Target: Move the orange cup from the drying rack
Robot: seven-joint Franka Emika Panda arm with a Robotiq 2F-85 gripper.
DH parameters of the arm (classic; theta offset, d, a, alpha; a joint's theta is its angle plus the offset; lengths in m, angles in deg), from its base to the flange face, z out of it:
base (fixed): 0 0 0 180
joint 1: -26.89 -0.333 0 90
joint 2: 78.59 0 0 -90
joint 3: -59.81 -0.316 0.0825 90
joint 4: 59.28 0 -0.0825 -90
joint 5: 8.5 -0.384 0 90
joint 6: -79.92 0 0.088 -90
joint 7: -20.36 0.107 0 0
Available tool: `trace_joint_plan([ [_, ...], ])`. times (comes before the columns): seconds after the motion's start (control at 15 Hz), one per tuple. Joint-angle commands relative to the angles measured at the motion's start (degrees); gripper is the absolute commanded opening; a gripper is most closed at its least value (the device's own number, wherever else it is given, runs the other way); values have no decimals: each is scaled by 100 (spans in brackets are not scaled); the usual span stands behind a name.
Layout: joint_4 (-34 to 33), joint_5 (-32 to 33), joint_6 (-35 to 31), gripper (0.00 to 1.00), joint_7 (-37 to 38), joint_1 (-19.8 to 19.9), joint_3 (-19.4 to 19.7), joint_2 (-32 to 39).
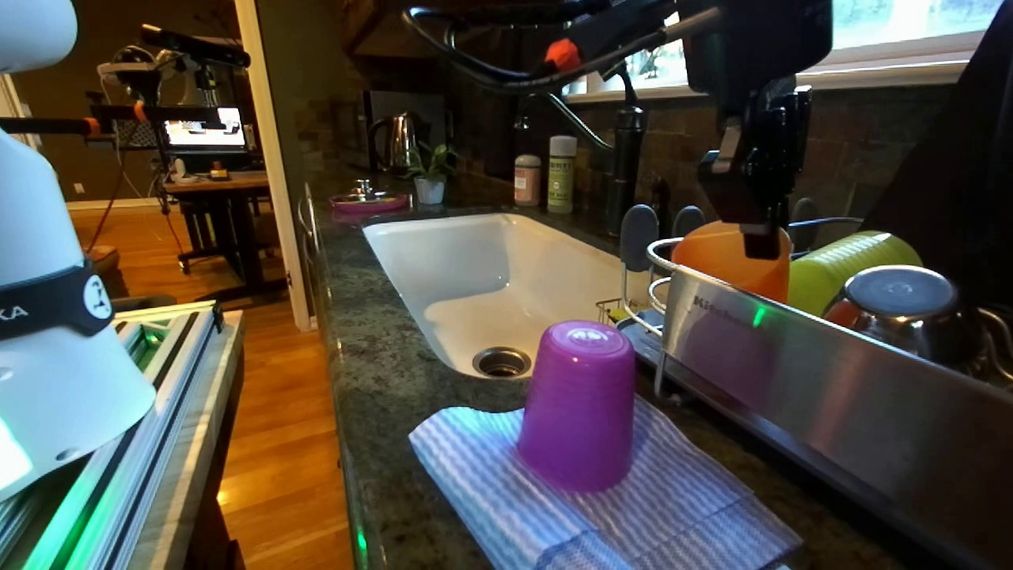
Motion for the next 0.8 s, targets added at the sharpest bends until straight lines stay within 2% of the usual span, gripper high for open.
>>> trace_joint_plan([
  [0.0,1,11,-68,0,63,41,-4,-99],
  [0.33,39,498,223,1,268,116,73,-295],
  [0.73,-147,1620,1744,1,132,524,327,-1641],
])
